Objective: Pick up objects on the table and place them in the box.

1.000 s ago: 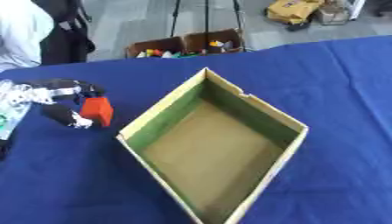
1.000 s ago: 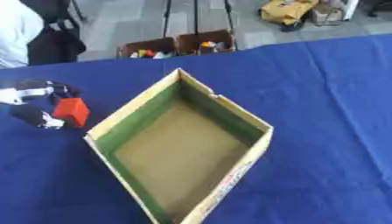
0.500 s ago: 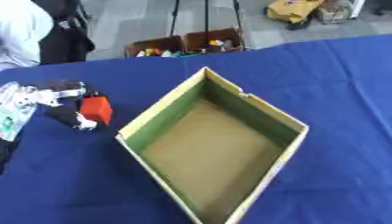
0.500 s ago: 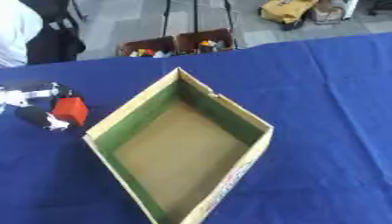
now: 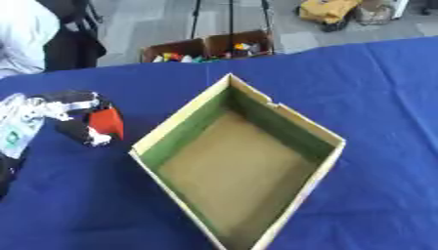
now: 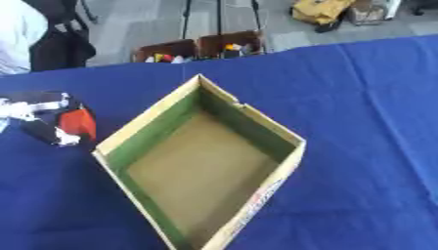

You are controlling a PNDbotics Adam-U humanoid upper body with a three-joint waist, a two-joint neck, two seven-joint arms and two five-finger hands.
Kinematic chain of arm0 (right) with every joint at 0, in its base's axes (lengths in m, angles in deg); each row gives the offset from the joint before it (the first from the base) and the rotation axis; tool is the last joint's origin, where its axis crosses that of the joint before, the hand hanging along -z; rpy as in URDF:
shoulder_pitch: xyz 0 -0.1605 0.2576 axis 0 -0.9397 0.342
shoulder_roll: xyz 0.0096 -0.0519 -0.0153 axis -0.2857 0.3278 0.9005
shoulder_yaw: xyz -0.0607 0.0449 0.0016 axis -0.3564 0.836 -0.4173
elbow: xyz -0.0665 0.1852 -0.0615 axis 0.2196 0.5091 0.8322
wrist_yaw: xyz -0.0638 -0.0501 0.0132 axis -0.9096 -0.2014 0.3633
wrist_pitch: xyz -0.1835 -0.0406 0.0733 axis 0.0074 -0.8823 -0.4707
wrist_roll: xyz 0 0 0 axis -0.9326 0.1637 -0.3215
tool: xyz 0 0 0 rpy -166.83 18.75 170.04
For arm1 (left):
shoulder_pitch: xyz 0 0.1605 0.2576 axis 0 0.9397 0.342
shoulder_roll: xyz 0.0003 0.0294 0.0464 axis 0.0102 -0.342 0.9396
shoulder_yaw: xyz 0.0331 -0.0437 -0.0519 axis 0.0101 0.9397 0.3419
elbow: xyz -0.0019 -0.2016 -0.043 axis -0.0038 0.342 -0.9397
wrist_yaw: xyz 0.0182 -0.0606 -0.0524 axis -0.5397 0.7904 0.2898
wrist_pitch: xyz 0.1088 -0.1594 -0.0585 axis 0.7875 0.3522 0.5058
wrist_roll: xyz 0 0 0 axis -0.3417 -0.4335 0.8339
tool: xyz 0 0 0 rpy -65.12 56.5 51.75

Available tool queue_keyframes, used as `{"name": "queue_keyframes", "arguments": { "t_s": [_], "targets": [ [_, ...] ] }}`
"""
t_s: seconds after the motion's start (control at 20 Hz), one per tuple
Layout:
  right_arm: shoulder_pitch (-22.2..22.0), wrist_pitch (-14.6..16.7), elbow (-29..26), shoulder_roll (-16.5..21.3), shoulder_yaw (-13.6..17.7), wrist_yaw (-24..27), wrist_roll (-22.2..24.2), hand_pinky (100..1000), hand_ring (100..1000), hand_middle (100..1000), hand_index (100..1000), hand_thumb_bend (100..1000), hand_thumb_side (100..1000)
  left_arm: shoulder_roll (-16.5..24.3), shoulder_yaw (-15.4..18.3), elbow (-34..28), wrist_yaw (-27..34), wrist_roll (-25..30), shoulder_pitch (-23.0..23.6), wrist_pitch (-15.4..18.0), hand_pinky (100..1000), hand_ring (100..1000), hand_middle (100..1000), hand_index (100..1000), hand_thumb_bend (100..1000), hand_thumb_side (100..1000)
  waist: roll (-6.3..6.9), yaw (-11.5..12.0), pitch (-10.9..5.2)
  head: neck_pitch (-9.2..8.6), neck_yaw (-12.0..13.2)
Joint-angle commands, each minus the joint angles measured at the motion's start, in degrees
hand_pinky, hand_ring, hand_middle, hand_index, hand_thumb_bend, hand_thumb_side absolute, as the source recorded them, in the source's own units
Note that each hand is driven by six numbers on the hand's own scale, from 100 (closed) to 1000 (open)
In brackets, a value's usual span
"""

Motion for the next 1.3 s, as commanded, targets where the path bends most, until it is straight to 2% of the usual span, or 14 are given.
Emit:
{"name": "queue_keyframes", "arguments": {
  "t_s": [0.05, 0.15, 0.45, 0.5, 0.85, 1.3],
  "targets": [
    [0.5, -0.1, -1.0, 0.8, 0.7, 0.2, -0.2, 761, 743, 799, 771, 100, 659, 1.6, -0.2, -0.2, 0.4, 9.1, -0.3, 7.7, 388, 514, 600, 792, 121, 388, 0.58, 0.2, -0.42, -0.42, 0.1],
    [0.4, -0.1, -1.0, 0.8, 0.7, 0.2, -0.2, 762, 743, 799, 772, 100, 657, 1.7, -0.3, -0.4, 0.7, 9.5, -0.3, 7.3, 403, 528, 609, 794, 100, 351, 0.56, 0.3, -0.56, -0.3, 0.1],
    [0.4, -0.1, -1.0, 0.8, 0.7, 0.2, -0.2, 762, 743, 799, 772, 100, 657, 1.8, -0.4, -0.8, 1.1, 9.9, -0.3, 6.8, 403, 528, 609, 794, 100, 351, 0.54, 0.4, -0.63, -0.24, 0.1],
    [0.3, -0.1, -1.0, 0.7, 0.8, 0.2, -0.3, 761, 743, 799, 772, 100, 649, 1.8, -0.3, -0.8, 1.2, 9.8, -0.3, 6.7, 453, 607, 636, 795, 100, 306, 0.54, 0.4, -0.75, -0.3, 0.1],
    [0.0, -0.3, -1.0, 0.4, 0.9, 0.2, -0.3, 762, 744, 799, 772, 100, 642, 2.2, -0.2, -2.7, 2.4, 6.8, -0.2, 5.0, 402, 585, 604, 767, 100, 405, 0.48, 0.9, -1.61, -0.06, 0.0],
    [-0.9, -0.6, -1.0, 0.2, 1.1, 0.1, -0.6, 760, 744, 797, 772, 100, 631, 3.5, 0.3, -6.8, 4.6, 4.0, -0.3, 3.8, 363, 562, 577, 748, 100, 444, 0.41, 1.7, -3.62, 1.32, -0.9]
  ]
}}
